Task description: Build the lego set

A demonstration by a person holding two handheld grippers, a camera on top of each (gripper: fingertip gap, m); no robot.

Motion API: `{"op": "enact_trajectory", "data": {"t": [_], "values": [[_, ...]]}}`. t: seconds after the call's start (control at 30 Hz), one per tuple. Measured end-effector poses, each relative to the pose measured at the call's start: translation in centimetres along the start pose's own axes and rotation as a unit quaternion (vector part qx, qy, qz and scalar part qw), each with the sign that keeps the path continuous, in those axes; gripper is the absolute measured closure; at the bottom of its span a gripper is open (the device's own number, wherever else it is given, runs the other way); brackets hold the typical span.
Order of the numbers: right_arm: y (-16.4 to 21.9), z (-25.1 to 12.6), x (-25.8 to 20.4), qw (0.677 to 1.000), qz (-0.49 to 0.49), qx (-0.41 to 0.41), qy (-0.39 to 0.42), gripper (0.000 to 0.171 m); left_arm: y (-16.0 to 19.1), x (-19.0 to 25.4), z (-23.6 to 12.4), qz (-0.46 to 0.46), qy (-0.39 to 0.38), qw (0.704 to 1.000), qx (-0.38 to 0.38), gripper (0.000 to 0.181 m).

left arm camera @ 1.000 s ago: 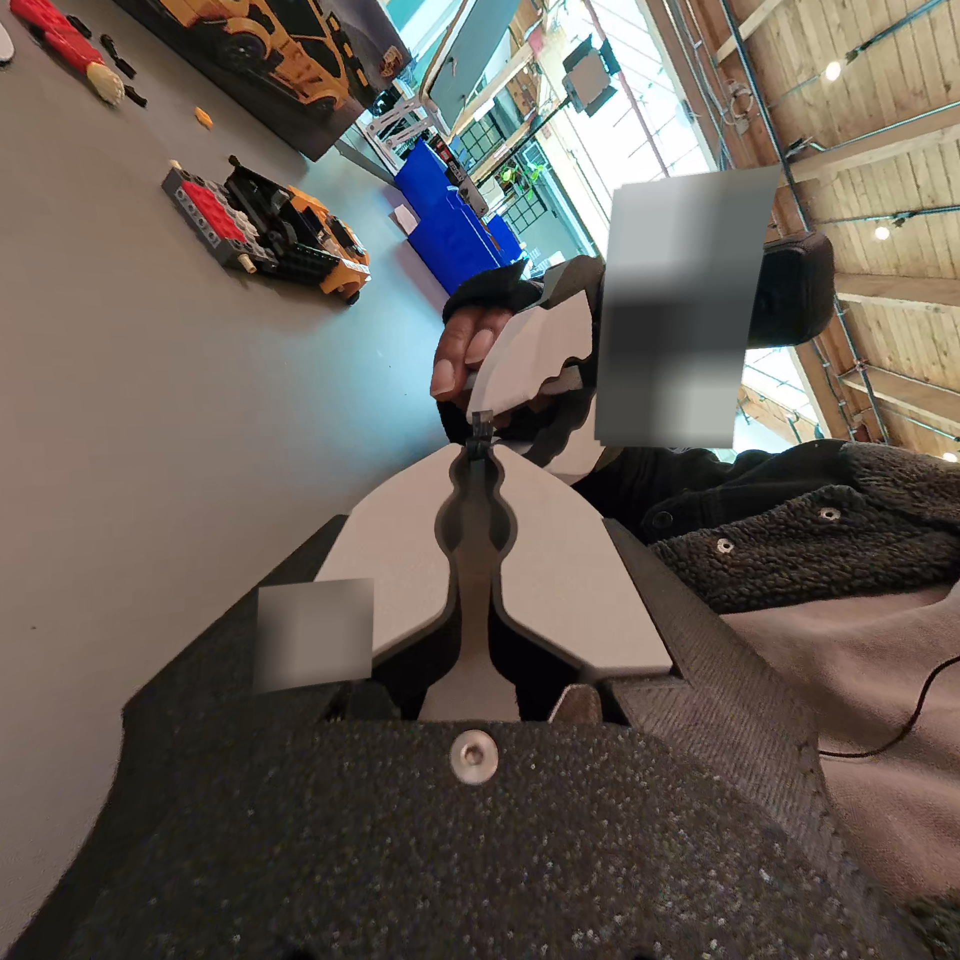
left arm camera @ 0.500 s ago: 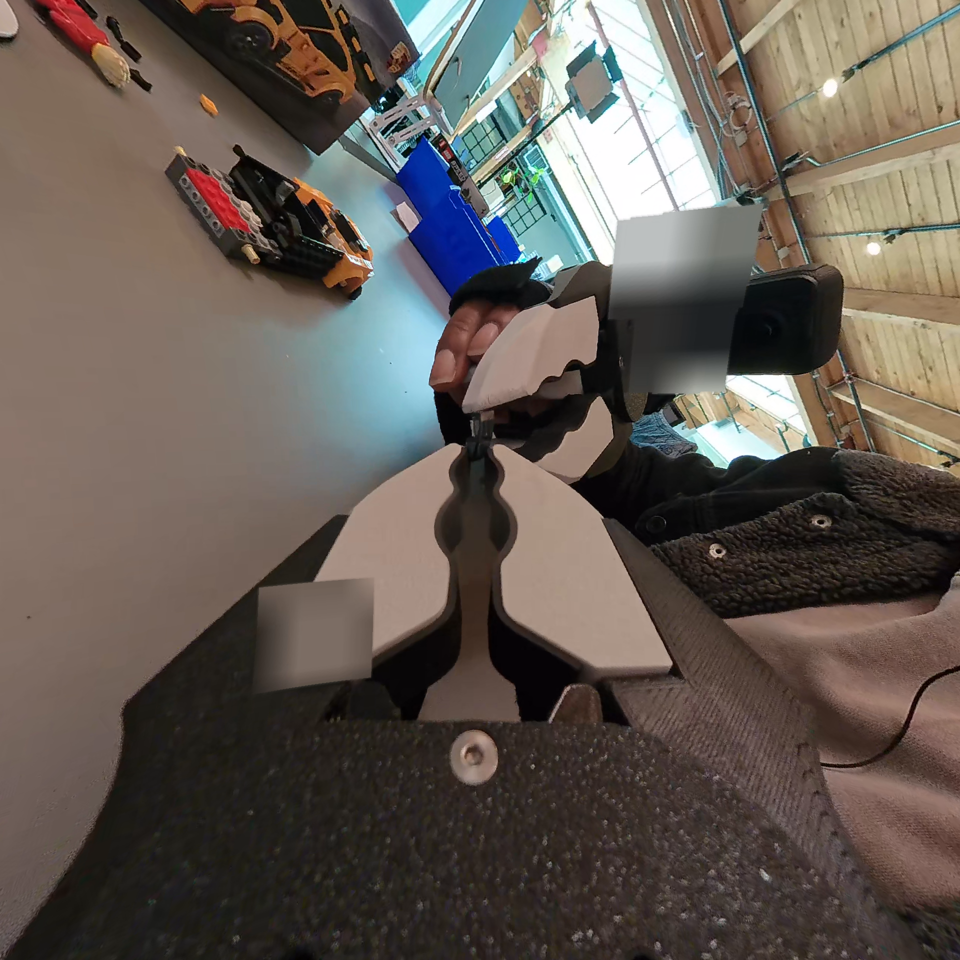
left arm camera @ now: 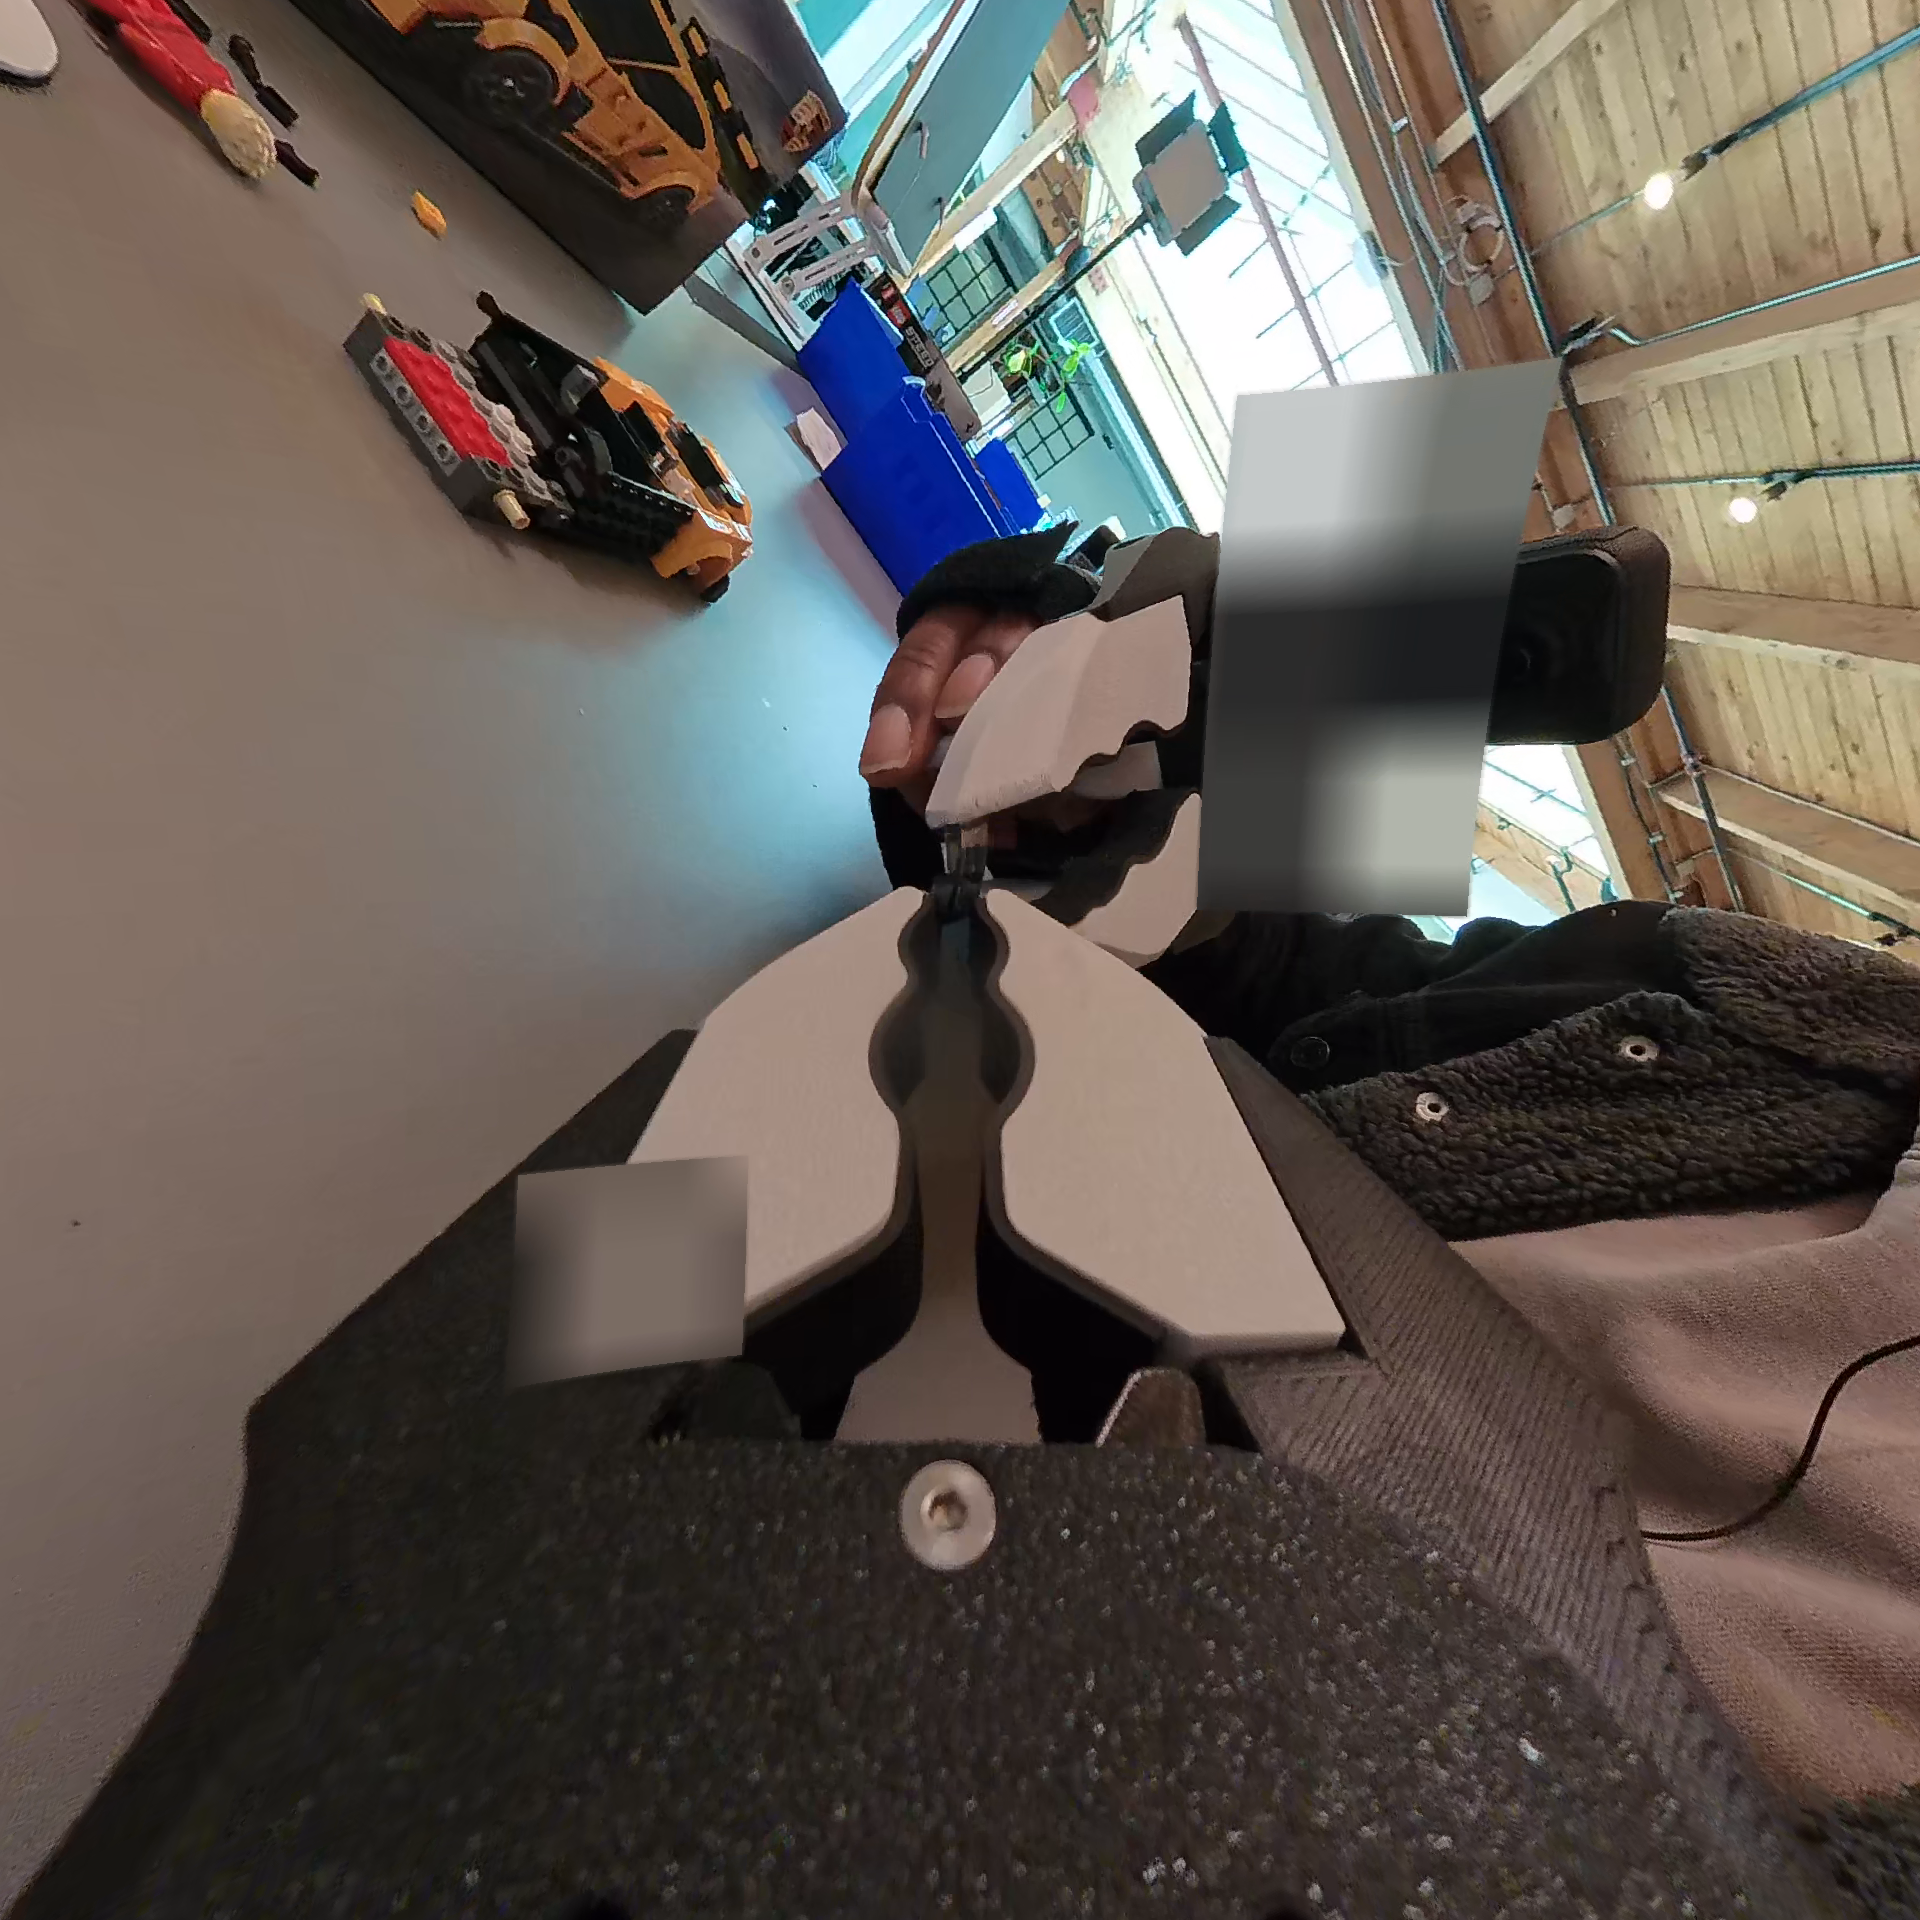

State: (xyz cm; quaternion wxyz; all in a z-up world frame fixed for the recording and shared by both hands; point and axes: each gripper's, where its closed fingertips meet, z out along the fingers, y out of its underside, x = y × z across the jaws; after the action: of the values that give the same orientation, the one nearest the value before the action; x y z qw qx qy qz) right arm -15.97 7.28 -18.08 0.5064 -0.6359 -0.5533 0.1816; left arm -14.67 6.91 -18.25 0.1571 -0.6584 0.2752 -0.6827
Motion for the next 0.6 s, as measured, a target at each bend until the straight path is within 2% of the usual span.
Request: {"op": "enact_trajectory", "data": {"t": [0.27, 0.6], "values": [[0.25, -0.05, 0.35, 1.0, 0.013, 0.001, 0.001, 0.141, -0.08, 0.05, -0.02, -0.004, 0.004, 1.0, 0.003, 0.176], [-0.61, -0.63, -0.19, 0.999, 0.02, 0.03, -0.025, 0.148, 0.28, 0.31, 0.19, -0.008, 0.014, 1.0, -0.007, 0.176]]}}
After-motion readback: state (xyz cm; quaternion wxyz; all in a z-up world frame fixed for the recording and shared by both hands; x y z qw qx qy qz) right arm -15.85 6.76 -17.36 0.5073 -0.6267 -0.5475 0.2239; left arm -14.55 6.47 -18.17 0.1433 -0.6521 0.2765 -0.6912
